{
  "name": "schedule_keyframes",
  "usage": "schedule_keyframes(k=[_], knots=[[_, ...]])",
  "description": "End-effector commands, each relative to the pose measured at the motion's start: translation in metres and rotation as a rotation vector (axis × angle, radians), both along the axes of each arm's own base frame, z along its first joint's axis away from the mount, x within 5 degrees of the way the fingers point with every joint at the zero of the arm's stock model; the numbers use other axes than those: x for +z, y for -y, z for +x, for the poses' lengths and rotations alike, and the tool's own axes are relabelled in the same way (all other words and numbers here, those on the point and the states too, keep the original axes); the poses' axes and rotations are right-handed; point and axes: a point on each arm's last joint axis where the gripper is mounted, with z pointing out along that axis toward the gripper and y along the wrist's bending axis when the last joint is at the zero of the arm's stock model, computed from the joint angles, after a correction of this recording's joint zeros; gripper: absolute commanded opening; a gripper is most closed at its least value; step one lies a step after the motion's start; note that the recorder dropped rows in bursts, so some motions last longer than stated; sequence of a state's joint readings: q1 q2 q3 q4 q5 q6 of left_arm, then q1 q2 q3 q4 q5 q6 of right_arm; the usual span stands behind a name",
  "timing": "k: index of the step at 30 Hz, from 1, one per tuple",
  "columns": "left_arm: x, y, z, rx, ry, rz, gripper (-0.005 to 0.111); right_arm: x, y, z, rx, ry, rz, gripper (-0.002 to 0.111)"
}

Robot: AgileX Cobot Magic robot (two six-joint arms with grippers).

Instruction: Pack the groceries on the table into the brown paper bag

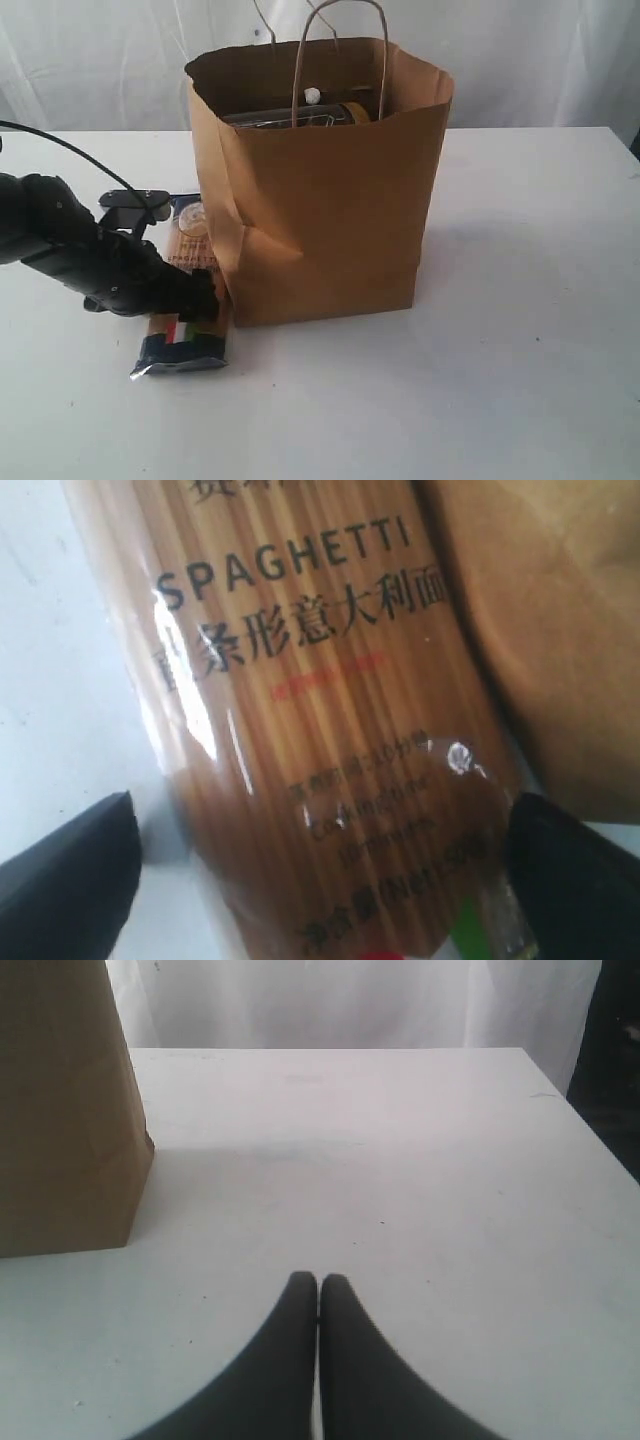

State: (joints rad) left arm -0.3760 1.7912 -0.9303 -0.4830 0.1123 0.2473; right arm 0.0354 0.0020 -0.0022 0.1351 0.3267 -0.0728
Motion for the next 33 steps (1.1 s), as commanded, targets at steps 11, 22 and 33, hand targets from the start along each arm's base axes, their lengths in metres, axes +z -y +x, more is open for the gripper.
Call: schedule_keyframes(k=[11,22,33], knots=[[-0.006,-0.061,-0.023,-0.123,-0.376,0.225,0.000,0.000,0.000,0.000,0.002,0.009,-0.003,0.000],[0.012,-0.068,-0.041,-0.215,-0.500,0.207,0.000,0.000,0.000,0.000,0.002,0.009,-0.003,0.000],[0.024,-0.068,-0.034,-0.166,-0.355,0.198,0.000,0.000,0.000,0.000,0.002,0.009,-0.003,0.000]])
